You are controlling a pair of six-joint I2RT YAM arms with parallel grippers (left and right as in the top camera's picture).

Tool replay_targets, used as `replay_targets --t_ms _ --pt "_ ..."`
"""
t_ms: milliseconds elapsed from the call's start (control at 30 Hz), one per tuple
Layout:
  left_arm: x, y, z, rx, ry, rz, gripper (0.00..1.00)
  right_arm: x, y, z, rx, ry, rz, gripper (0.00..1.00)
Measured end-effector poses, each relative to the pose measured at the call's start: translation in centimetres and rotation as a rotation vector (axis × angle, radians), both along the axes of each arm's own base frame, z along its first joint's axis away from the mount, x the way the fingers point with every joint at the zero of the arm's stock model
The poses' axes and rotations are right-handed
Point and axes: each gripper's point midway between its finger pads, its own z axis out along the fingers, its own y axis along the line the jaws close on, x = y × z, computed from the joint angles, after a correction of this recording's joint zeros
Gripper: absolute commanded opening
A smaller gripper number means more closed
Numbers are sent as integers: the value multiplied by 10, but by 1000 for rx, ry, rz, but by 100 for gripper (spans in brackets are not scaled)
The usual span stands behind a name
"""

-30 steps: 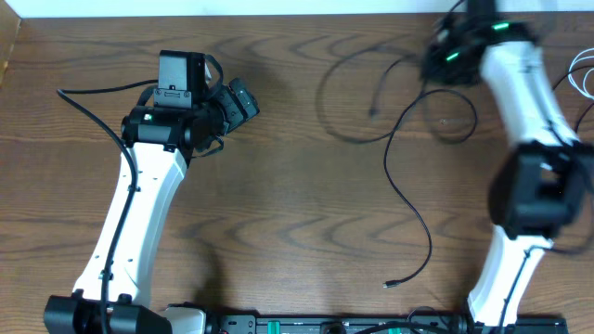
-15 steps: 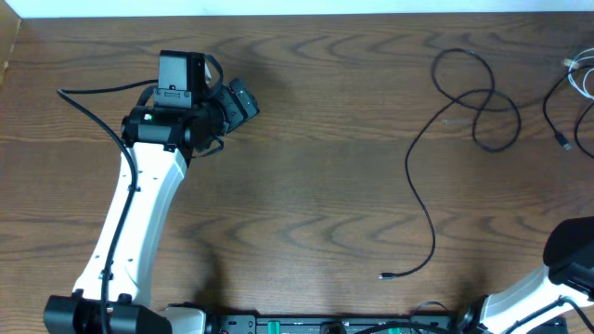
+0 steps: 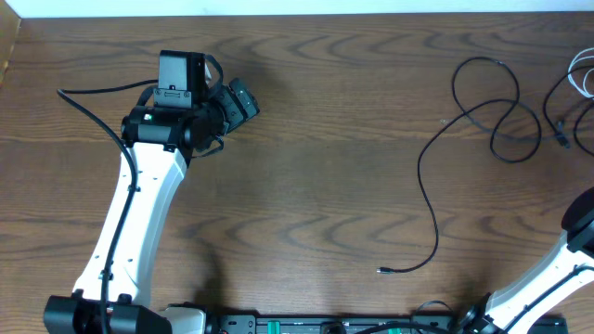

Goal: Untangle cables

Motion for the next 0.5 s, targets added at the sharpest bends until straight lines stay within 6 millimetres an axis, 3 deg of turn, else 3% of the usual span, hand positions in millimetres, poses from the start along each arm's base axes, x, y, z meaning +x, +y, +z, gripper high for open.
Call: replay_targets --t_ms 100,200,367,500 --pt "0 0 0 0 0 0 95 1 11 5 25 -5 24 99" --pt "0 0 0 0 0 0 95 3 34 12 60 -4 76 99" --pt "0 0 0 0 0 0 95 13 117 15 196 35 268 99" --pt "0 0 0 0 0 0 95 15 198 6 322 115 444 99"
